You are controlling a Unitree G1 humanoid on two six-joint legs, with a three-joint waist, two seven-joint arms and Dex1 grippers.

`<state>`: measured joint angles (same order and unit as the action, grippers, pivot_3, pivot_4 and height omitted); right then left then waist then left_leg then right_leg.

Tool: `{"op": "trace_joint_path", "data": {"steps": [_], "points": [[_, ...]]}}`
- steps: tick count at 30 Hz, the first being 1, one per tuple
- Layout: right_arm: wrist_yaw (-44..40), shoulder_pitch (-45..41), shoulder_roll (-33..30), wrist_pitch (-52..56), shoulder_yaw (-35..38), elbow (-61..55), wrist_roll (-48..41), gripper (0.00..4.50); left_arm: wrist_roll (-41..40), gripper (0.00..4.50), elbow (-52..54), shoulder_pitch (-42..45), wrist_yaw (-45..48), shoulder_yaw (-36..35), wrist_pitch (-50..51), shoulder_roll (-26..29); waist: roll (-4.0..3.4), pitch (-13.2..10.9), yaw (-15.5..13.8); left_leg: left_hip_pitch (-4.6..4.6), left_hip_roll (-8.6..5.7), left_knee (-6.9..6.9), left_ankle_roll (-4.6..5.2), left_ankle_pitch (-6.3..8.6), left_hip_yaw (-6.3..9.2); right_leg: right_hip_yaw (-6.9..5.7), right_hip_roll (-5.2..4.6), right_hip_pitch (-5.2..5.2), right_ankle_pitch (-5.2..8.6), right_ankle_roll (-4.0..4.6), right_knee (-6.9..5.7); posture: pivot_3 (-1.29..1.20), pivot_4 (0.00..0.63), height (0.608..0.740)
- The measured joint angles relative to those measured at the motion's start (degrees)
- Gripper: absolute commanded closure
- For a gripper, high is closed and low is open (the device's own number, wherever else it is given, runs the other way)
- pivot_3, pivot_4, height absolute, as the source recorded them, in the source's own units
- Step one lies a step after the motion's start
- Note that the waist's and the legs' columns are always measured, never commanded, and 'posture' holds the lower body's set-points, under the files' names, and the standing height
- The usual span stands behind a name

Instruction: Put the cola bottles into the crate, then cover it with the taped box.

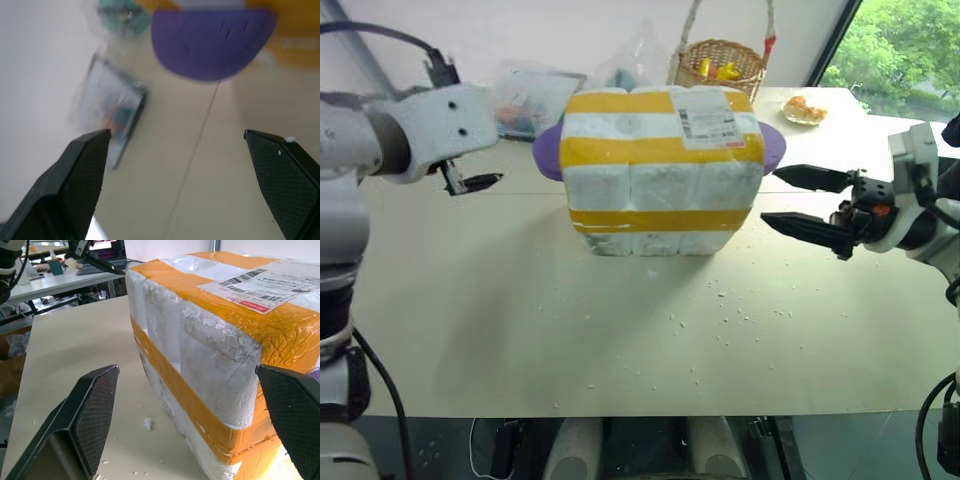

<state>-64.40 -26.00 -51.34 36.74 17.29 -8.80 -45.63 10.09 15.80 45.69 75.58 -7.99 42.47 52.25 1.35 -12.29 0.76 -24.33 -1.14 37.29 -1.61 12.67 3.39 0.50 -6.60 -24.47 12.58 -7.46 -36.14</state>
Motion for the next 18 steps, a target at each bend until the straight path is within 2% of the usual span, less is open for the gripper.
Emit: {"op": "trace_joint_path", "data": {"steps": [1,4,7,12,18], "points": [[-0.19,0.19,-0.60,-0.03,0.02,0.07,0.33,0.00,-5.75,0.05,-0.32,-0.45,1.90,-3.14,4.06,-1.86,0.00,0.00,0.15,-0.01,0.00,0.00,0.00,0.00,0.01,0.00,0.00,-0.01,0.00,0.00,0.00,0.00,0.150,0.737],[-0.69,1.81,-1.88,-0.24,0.95,0.32,0.93,0.00,-18.29,0.05,-1.28,-3.62,6.70,-11.11,10.83,-2.39,0.00,0.00,0.68,0.08,0.04,-0.10,0.00,0.00,0.00,0.00,0.03,-0.04,0.01,0.01,-0.03,0.00,0.150,0.737],[-1.14,4.11,-2.75,-0.51,1.48,0.65,1.88,0.00,-28.40,0.05,-4.70,-9.20,10.85,-17.72,18.95,1.32,-0.02,0.00,1.56,0.15,0.08,-0.16,0.00,0.00,0.01,0.01,0.09,-0.03,0.02,0.03,-0.07,0.00,0.150,0.737],[-2.13,7.80,-4.05,-1.21,2.73,1.62,3.32,0.00,-37.52,0.05,-8.17,-20.26,14.96,-20.67,21.21,6.33,-0.02,0.00,1.60,0.20,0.09,-0.13,0.00,0.01,-0.03,0.05,0.07,0.05,0.02,0.04,-0.01,0.00,0.150,0.737],[-2.61,8.42,-4.19,-1.82,3.24,3.08,4.30,0.00,-41.32,0.05,-10.33,-22.73,11.99,-21.74,16.84,7.69,-0.02,0.00,1.17,0.22,0.08,-0.11,-0.01,0.01,-0.04,0.05,0.05,0.08,0.02,0.05,0.02,0.00,0.150,0.737]]}}
